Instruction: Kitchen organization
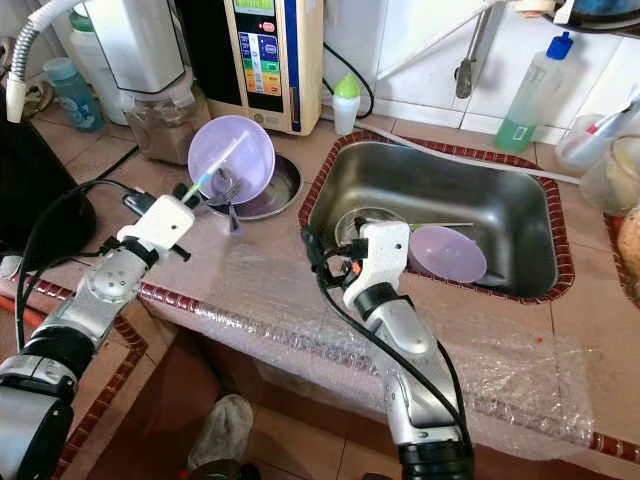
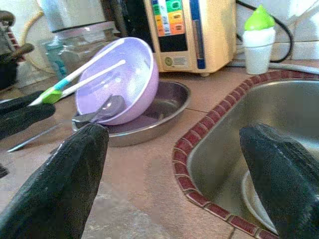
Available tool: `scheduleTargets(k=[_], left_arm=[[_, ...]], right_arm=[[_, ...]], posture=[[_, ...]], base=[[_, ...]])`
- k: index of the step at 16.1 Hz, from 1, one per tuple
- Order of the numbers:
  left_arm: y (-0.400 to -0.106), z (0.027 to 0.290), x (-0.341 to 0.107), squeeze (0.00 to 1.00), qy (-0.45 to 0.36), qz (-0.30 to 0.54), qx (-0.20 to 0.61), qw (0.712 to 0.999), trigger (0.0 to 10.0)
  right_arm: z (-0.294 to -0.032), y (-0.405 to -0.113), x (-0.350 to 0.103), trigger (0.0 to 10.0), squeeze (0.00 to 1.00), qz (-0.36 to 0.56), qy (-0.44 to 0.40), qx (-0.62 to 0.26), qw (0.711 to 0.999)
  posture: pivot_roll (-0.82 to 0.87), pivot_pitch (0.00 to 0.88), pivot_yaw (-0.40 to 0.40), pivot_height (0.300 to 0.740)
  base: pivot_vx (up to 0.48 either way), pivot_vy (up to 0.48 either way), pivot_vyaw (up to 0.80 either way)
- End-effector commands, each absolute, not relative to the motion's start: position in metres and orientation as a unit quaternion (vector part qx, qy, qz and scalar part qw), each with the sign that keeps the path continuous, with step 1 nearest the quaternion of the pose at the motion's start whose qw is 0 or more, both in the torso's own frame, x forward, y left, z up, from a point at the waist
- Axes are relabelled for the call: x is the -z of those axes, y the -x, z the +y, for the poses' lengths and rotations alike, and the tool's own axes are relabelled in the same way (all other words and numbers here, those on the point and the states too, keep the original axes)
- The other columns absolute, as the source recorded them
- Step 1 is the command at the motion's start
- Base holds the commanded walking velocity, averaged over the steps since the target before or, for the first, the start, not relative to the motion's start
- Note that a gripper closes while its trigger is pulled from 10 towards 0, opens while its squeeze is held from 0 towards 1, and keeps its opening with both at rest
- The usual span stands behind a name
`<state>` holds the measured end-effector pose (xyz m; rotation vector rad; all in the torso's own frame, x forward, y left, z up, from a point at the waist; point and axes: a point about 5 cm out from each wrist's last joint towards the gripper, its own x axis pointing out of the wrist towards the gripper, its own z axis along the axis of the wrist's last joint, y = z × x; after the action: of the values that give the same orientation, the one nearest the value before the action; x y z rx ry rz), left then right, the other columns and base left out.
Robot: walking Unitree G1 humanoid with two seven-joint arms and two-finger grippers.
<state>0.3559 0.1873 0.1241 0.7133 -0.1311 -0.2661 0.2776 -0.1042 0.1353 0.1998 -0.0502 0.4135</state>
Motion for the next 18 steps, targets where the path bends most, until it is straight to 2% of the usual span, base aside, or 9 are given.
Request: scheduleTargets(k=[1,6,9,10,14,18], left_arm=[[-0.357,0.194,-0.134,0.0,-0.341,-0.081,0.116,0.93,0.0],[-0.358,0.193,-0.157,0.0,-0.293,-0.12,0.101,0.943,0.0],[-0.359,0.16,-0.176,0.0,-0.287,-0.168,0.156,0.93,0.0],[-0.359,0.16,-0.176,0.0,-0.287,-0.168,0.156,0.93,0.0],[-0.345,0.101,-0.163,0.0,-0.27,-0.185,0.252,0.911,0.0],[-0.333,0.079,-0.16,0.0,-0.258,-0.191,0.288,0.902,0.0]], right_arm=[[-0.099,-0.278,-0.137,10.0,0.0,-0.027,-0.097,-0.225,0.969],[-0.1,-0.284,-0.137,10.0,0.0,-0.029,-0.094,-0.222,0.97],[-0.101,-0.298,-0.151,10.0,0.0,-0.05,-0.144,-0.2,0.968],[-0.101,-0.298,-0.151,10.0,0.0,-0.05,-0.144,-0.2,0.968],[-0.097,-0.311,-0.17,10.0,0.0,-0.055,-0.248,-0.22,0.942],[-0.097,-0.317,-0.173,10.0,0.0,-0.053,-0.273,-0.224,0.934]], posture=[[-0.03,0.0,0.04,0.74],[-0.01,0.0,0.045,0.74],[0.01,0.0,0.042,0.74],[0.01,0.0,0.042,0.74],[0.01,0.0,0.037,0.74],[0.01,0.0,0.037,0.74]], base=[[0.0,0.0,0.0],[0.0,0.0,0.0],[0.0,0.0,0.0],[0.0,0.0,0.0],[0.0,0.0,0.0],[0.0,0.0,0.0]])
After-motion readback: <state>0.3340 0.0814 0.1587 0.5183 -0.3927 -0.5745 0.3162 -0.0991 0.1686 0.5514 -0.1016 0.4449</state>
